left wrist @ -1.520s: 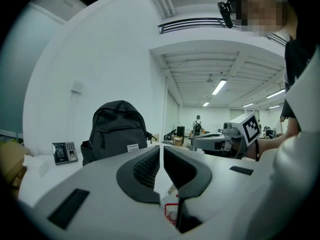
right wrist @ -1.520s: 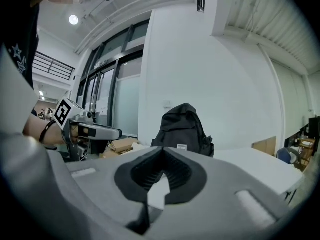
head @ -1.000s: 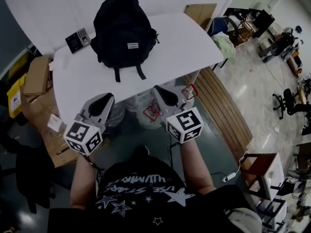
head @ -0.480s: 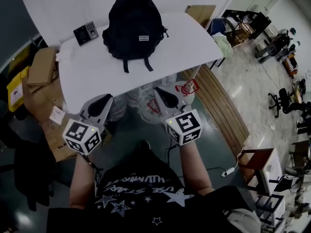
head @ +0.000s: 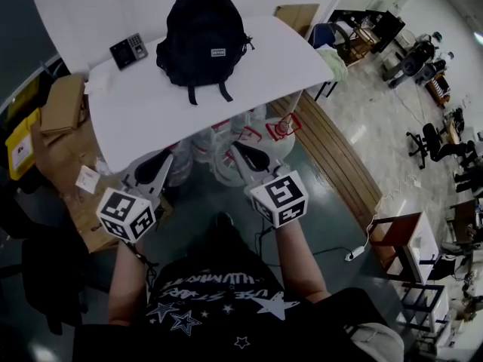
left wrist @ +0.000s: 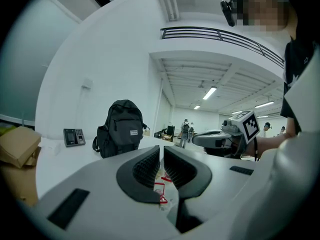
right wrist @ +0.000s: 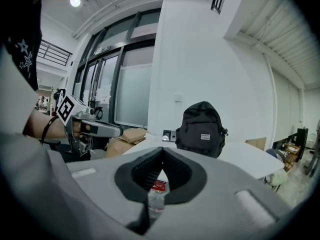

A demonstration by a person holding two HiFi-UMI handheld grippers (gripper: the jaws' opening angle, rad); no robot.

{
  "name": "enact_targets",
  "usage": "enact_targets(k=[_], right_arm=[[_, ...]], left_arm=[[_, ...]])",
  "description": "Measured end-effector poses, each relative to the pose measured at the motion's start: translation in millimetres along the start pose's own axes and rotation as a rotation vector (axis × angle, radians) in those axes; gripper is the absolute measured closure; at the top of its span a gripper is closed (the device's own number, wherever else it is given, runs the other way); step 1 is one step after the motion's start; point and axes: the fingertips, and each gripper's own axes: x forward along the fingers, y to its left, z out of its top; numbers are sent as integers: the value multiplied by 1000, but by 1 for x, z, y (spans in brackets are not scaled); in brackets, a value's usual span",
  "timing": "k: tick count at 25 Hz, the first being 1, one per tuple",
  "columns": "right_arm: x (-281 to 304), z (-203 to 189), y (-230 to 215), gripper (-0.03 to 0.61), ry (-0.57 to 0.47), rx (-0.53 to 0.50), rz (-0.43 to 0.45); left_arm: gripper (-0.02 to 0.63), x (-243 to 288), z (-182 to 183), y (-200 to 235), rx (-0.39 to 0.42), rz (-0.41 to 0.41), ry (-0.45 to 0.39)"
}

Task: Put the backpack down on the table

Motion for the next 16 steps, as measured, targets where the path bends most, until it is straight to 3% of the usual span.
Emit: enact_targets(k=[16], right_arm=[[-26,-18,60,578,25,-3,-15]], left_arm=[[581,-47,-21,-17,0,-60,3]])
